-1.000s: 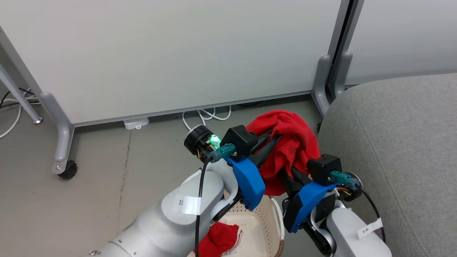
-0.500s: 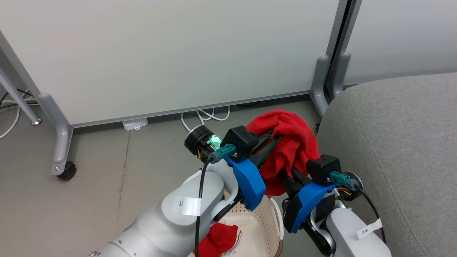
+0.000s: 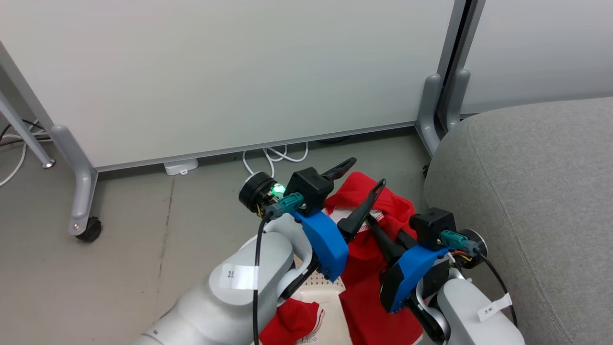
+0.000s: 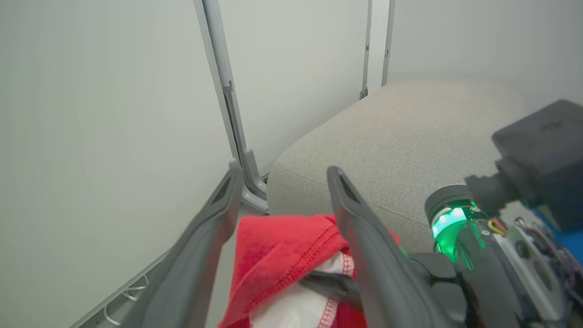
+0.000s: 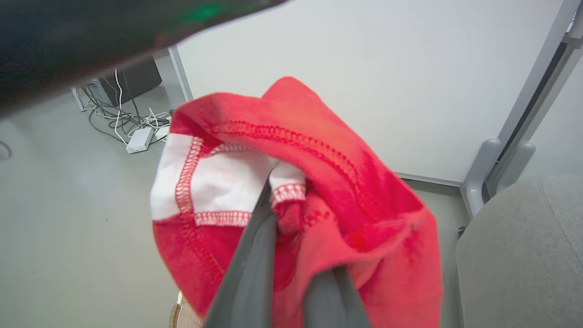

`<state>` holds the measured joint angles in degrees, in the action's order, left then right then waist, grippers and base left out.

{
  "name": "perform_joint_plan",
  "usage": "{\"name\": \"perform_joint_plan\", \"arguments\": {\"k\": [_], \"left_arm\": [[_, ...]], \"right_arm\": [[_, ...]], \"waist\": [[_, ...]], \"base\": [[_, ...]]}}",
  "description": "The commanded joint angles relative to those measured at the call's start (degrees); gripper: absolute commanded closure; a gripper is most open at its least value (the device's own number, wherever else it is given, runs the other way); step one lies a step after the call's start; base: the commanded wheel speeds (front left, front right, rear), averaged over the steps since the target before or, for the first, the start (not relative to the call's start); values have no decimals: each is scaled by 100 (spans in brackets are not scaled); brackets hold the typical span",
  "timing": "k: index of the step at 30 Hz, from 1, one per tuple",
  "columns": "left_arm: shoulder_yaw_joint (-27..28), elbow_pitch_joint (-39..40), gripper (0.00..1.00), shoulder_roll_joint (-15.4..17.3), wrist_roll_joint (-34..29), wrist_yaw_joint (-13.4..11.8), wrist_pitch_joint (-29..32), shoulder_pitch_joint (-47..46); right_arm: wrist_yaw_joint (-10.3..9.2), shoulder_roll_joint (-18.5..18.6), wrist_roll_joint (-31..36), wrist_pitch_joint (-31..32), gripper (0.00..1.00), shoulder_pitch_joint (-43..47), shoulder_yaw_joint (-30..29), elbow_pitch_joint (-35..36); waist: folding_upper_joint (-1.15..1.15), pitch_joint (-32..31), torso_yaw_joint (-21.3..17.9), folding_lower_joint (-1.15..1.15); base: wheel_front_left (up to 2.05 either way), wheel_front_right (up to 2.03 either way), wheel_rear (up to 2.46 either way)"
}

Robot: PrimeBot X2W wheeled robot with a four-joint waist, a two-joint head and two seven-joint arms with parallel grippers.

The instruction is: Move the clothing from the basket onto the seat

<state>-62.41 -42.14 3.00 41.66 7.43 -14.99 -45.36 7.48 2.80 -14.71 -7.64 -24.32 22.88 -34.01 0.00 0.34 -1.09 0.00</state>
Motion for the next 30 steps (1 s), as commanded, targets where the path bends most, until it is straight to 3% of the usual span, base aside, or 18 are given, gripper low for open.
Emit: {"name": "perform_joint_plan", "arguments": {"k": [1,7,20,30], "left_arm": [[90,17,0,42,-32,5,-30,113],[901,373,0,212,-249,-63,-29,700],[2802,1653,0,605,-1507,-315,-29,2536],[3659,2267,0,550,-2242,-139,-28,3284]], "right_arm": [[2,17,37,-4,100,-46,-5,30],[2,17,83,7,100,-17,-41,110],[2,17,260,56,100,107,-161,339],[2,17,319,95,100,192,-230,466]], "waist": [[0,2,-8,0],[0,34,-32,0],[0,128,-53,0],[0,164,-23,0]], "base": [[0,0,0],[0,0,0],[0,0,0],[0,0,0]]}}
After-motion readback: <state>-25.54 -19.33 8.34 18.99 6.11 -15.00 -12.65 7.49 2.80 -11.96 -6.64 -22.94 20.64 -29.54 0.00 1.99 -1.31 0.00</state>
